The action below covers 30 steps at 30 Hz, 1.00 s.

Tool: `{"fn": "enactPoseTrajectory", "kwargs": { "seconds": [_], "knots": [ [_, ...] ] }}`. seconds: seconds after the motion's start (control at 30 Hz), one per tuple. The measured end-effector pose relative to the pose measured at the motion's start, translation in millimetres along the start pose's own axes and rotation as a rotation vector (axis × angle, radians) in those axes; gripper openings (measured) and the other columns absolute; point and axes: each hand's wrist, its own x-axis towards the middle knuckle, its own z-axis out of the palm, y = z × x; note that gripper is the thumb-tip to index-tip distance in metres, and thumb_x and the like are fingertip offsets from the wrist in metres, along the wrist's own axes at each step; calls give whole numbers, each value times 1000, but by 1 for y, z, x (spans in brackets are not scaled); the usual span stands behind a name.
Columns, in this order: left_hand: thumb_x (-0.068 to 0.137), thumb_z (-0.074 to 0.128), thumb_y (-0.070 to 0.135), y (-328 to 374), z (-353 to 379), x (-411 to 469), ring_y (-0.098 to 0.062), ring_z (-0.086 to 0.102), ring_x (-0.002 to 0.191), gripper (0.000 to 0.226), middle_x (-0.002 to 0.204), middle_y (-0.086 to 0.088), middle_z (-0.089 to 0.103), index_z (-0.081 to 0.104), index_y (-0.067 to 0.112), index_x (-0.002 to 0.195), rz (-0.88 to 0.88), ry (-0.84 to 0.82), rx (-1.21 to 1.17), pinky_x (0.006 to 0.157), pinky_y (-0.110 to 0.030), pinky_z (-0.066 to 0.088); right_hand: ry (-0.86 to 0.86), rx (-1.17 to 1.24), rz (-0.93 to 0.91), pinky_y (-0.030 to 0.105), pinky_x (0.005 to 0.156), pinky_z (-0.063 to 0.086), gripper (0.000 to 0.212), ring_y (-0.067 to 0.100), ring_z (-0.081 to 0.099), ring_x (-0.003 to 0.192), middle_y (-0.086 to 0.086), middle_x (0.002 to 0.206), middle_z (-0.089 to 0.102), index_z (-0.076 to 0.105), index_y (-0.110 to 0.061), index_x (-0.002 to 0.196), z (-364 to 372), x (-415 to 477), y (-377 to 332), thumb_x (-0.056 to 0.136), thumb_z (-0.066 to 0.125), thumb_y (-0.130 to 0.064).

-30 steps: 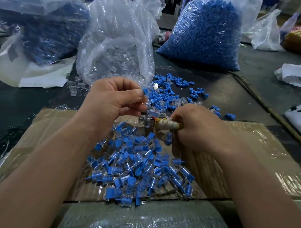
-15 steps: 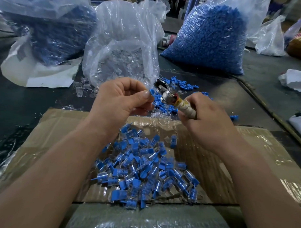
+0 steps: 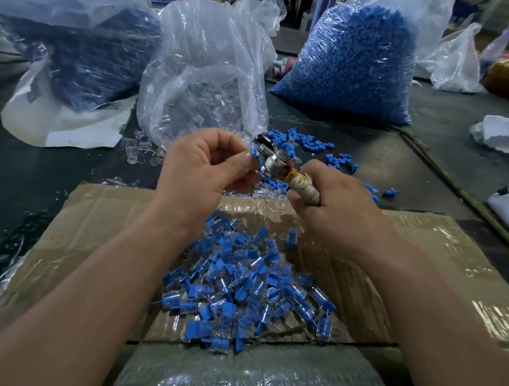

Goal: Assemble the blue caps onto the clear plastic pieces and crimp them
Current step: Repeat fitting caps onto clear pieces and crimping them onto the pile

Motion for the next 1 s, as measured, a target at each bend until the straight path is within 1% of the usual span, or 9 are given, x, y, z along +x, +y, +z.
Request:
{"fn": "enactPoseTrajectory", "kwargs": {
  "seconds": [0.1,0.23,0.3,0.47,0.63,0.7,0.83,0.93,1.0],
  "knots": [
    [82,57,-8,-1,2,-2,-9,64,55,21,56,5,65,57,11,72,29,24,31,53,-17,52,24,4,-5,23,53,29,30,5,40,64,-10,69,44,34,-29,68,1,1,-2,89,55,-23],
    [83,57,-7,-1,2,-2,-9,64,55,22,57,5,65,57,12,72,37,53,52,52,-17,51,40,16,6,26,52,32,30,8,42,63,-8,67,46,35,-27,66,3,3,-1,88,56,-21],
    [83,57,-7,-1,2,-2,-8,64,54,22,56,5,65,58,12,71,37,64,66,52,-16,50,43,26,11,28,56,35,29,10,44,63,-6,68,48,36,-26,67,5,4,-2,88,56,-20],
    [83,57,-6,1,1,-3,-9,64,54,21,57,5,65,58,12,72,29,73,68,52,-18,52,59,37,-4,28,55,36,16,11,47,65,-4,69,51,44,-25,76,7,4,-2,88,55,-22],
    [81,60,-5,2,-1,-1,-10,64,54,20,56,5,66,59,12,71,-11,76,74,51,-18,51,93,24,-15,22,57,34,10,8,44,68,-8,75,50,50,-23,84,8,4,2,86,59,-20],
    [80,62,-2,2,-3,-1,-10,64,52,17,58,4,67,60,13,72,-25,99,71,48,-18,50,92,28,-4,19,56,33,6,6,44,67,-10,75,50,54,-21,86,6,5,7,85,60,-21],
    [79,64,5,5,-11,1,-7,55,46,14,60,3,66,62,17,72,-41,171,19,40,-16,41,36,-11,22,22,55,32,11,4,44,67,-12,74,49,53,-24,86,1,6,16,82,63,-25],
    [64,71,21,11,-14,1,-6,48,41,6,52,3,61,67,19,60,-84,88,-37,38,-13,37,-36,-35,12,22,54,32,18,3,46,67,-13,75,52,53,-27,85,2,5,16,78,69,-33],
    [52,71,30,13,-14,0,-5,45,39,17,50,2,58,68,14,58,-109,-11,-38,36,-12,32,-79,-42,8,22,52,30,22,1,46,66,-13,73,53,55,-28,83,3,5,14,74,72,-38]
  ]
}}
